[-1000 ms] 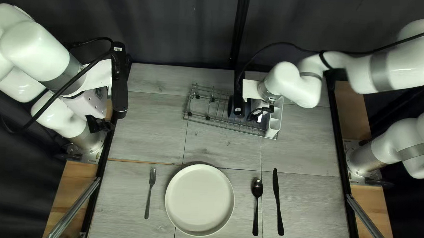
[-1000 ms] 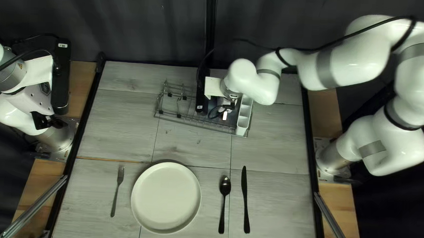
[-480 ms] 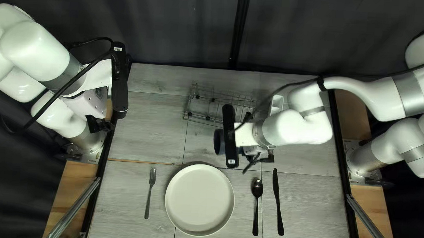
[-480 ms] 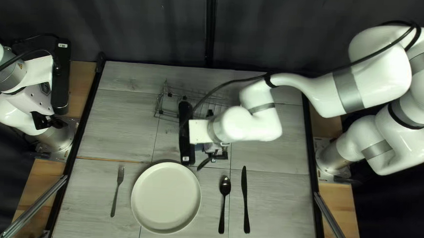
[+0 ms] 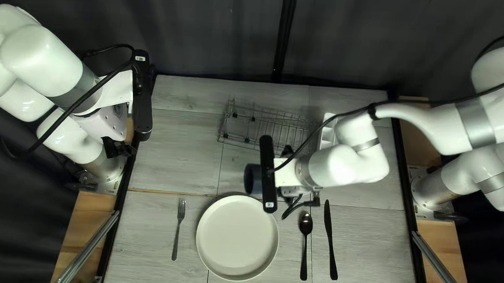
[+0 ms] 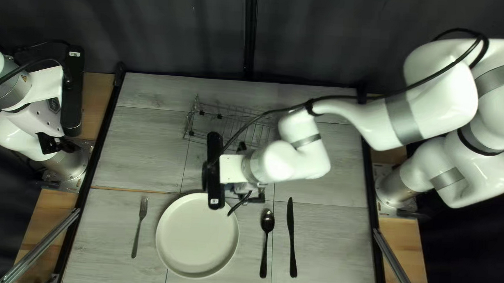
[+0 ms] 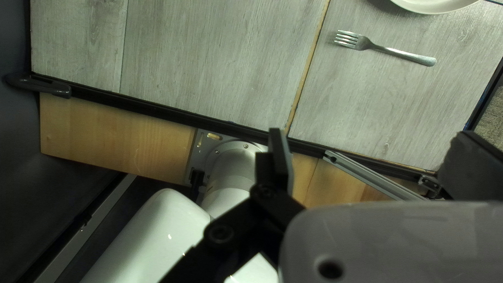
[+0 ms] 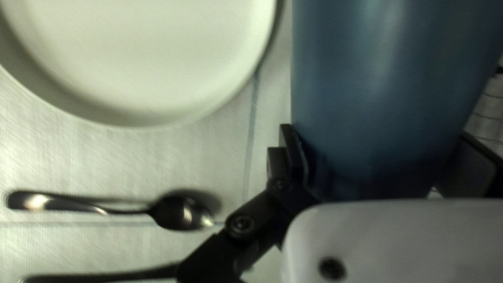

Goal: Pick up and place plate onto table. Place down one fork to the left of the plate. Place spoon and knife to the right of the plate. Place cup above the knife and spoon

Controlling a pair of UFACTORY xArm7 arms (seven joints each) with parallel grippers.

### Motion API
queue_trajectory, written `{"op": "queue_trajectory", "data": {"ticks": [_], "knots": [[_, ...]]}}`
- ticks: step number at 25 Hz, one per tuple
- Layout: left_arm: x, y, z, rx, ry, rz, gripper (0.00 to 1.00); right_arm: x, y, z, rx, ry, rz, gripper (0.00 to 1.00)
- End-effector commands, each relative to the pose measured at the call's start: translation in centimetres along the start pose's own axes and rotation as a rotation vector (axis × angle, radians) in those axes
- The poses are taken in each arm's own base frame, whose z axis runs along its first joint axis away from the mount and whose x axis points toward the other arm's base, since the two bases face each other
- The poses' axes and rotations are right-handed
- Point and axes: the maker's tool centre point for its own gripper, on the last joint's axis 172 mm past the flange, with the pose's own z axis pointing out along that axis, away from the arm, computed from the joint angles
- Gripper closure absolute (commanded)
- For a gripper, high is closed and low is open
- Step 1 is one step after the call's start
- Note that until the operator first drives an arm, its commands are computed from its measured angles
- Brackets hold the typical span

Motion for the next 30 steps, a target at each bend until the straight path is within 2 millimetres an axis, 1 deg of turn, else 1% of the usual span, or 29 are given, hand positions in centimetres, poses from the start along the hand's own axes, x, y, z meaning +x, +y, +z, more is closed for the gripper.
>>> {"op": "queue_trajectory", "data": {"ticks": [1, 2, 4, 6, 7, 8, 10, 11, 16, 18, 20, 23, 25, 28, 30], "knots": [[0.0, 0.0, 0.0, 0.000, 0.000, 0.000, 0.00, 0.7, -3.5, 0.3, 0.006, 0.025, -0.003, 1.00], [0.0, 0.0, 0.0, 0.000, 0.000, 0.000, 0.00, 0.6, -3.4, 0.3, 0.004, 0.031, -0.004, 1.00], [0.0, 0.0, 0.0, 0.000, 0.000, 0.000, 0.00, 0.6, -3.1, -0.2, -0.004, 0.082, -0.006, 1.00], [0.0, 0.0, 0.0, 0.000, 0.000, 0.000, 0.00, 0.7, -1.9, -0.7, -0.025, 0.172, -0.018, 1.00], [0.0, 0.0, 0.0, 0.000, 0.000, 0.000, 0.00, 0.7, -1.4, -0.7, -0.030, 0.192, -0.020, 1.00], [0.0, 0.0, 0.0, 0.000, 0.000, 0.000, 0.00, 0.3, -0.4, -0.5, -0.036, 0.214, -0.021, 1.00], [0.0, 0.0, 0.0, 0.000, 0.000, 0.000, 0.00, -0.6, 1.0, -0.5, -0.037, 0.207, -0.016, 1.00], [0.0, 0.0, 0.0, 0.000, 0.000, 0.000, 0.00, -1.3, 1.7, -0.6, -0.033, 0.168, -0.016, 1.00], [0.0, 0.0, 0.0, 0.000, 0.000, 0.000, 0.00, -1.3, 1.7, -0.6, -0.033, 0.168, -0.016, 1.00], [0.0, 0.0, 0.0, 0.000, 0.000, 0.000, 0.00, -2.1, 2.1, -1.2, -0.044, 0.189, -0.013, 1.00], [0.0, 0.0, 0.0, 0.000, 0.000, 0.000, 0.00, -2.3, 2.5, -1.6, -0.064, 0.230, -0.006, 1.00], [0.0, 0.0, 0.0, 0.000, 0.000, 0.000, 0.00, -1.8, 2.5, -1.6, -0.092, 0.305, 0.003, 1.00], [0.0, 0.0, 0.0, 0.000, 0.000, 0.000, 0.00, -1.4, 2.3, -1.9, -0.101, 0.348, -0.002, 1.00], [0.0, 0.0, 0.0, 0.000, 0.000, 0.000, 0.00, -0.9, 2.3, -2.2, -0.105, 0.350, 0.011, 1.00], [0.0, 0.0, 0.0, 0.000, 0.000, 0.000, 0.00, -1.0, 1.6, -2.6, -0.098, 0.348, 0.018, 1.00]]}}
